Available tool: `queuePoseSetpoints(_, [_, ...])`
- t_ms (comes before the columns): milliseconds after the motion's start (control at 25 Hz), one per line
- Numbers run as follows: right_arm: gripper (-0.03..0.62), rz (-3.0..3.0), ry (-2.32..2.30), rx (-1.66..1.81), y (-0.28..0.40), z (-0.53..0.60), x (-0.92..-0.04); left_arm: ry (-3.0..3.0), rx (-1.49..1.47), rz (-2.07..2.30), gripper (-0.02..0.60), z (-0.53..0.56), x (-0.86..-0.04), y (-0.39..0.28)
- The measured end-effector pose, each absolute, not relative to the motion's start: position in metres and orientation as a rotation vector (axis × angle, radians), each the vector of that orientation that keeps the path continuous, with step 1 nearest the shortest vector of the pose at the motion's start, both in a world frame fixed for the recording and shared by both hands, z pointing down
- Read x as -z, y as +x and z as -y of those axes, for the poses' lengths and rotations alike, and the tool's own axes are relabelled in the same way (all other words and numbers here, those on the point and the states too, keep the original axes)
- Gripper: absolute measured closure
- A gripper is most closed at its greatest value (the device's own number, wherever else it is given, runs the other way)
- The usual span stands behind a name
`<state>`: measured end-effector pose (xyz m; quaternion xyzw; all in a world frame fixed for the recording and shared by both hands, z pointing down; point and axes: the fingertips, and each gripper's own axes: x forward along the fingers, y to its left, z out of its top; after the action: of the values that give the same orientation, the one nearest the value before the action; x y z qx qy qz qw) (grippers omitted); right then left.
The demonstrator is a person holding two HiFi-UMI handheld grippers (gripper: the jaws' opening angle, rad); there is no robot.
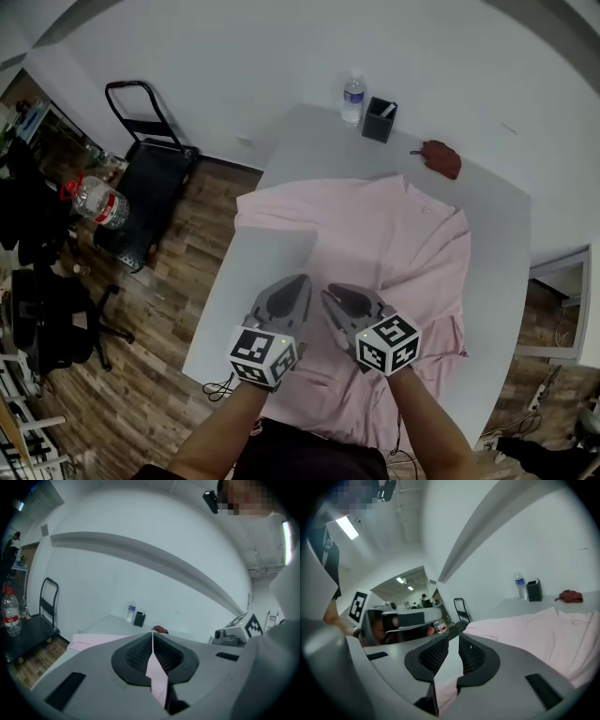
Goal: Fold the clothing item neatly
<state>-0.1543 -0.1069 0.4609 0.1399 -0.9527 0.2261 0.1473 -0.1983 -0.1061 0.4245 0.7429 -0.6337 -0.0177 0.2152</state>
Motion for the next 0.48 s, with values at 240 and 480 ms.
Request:
queuePoseSetpoints(240, [0.523,2.712,0.350,-0.533,-0.218,0.099,-0.456,1.909,0.093,1.836,0.574,0.125,-0.467,-0.342])
queuePoseSetpoints(480, [0.523,2.674,0.207,-0.483,-0.275,0.076,-0.457,1.756,0.113,1.812,0.542,0.135,-0.542,-0.448])
